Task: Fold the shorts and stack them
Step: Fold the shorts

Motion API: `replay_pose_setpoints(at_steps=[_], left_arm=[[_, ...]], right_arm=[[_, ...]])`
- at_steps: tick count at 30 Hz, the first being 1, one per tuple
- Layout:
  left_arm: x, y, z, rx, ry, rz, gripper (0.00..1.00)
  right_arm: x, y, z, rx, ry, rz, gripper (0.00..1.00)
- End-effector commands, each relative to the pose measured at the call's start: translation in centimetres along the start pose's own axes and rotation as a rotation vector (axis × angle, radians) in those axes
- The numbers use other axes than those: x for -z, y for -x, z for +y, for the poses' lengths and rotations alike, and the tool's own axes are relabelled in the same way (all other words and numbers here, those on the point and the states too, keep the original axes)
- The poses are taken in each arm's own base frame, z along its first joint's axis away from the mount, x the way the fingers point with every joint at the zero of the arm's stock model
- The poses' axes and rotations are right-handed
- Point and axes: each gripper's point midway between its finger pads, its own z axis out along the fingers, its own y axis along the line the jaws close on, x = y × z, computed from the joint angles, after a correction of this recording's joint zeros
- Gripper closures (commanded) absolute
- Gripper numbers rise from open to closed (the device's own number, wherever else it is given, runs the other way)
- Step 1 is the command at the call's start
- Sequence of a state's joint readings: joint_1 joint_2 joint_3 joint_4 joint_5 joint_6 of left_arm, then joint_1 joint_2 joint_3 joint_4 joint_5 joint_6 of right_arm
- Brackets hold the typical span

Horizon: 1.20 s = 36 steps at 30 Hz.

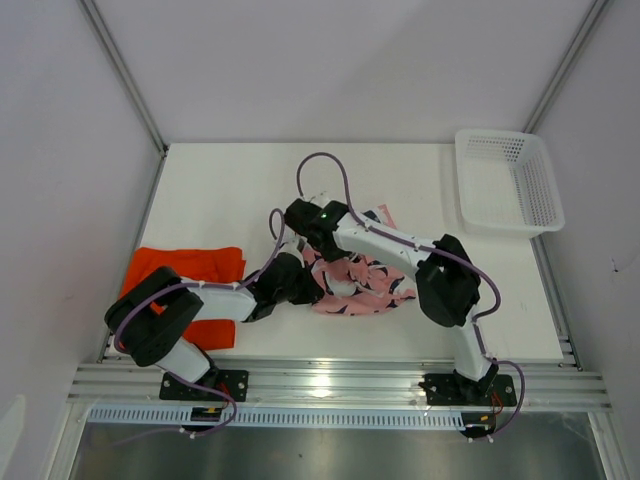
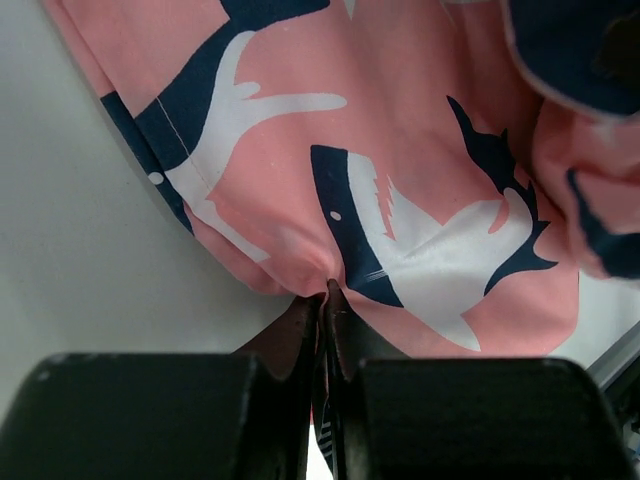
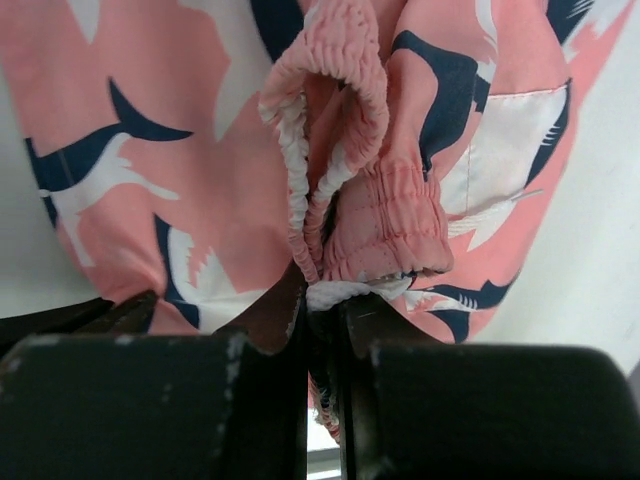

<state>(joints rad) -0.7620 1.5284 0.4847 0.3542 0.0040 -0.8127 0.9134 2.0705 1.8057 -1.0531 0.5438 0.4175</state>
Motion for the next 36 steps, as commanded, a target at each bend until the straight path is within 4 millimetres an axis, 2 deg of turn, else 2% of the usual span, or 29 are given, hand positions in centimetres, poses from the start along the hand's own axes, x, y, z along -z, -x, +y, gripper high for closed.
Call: replay_pose_setpoints(at_steps=[1,9,14,18,22,27,31,36], left_arm=[[0.4,-1.5,2.2,-0.016,0.082,0.033,0.92],[0.3,-1.8,2.4,-0.014,0.084,0.040,0.94],[0.8,-1.6,2.5,-0.010,0.083,0.025,0.96],[1.1,-1.6,2.4,0.003,0.070,0.012,0.98],[1.5,-0.9,1.3,0.024,0.017,-0.021,0.99],[1.5,-0.3,0.8,0.018,0.014,-0.028,1.00],[1.5,-0.2,0.7,0.015,0.018,-0.030,1.00],[1.6,-0.4,1.1,0.018,0.029,-0.026,1.00]], right_arm=[[0.6,1.1,1.4,-0.075,0.006,-0.090,0.95],[-0.2,0.2,3.6,-0.071,0.004,-0.112,0.94],[-0.6,0.4,3.6,-0.083,0.009,-0.109,0.93],[0.5,1.3,3.1,-0.096,0.030,-0.133,0.93],[1.6,2.0,2.3,-0.113,0.047,-0.152,0.93],[3.5,2.7,2.5,-0.111,0.072,-0.179,0.93],[3.6,2.8,3.1,-0.103,0.074,-0.182,0.93],[2.8,2.4,4.1,-0.086,0.073,-0.169,0.93]])
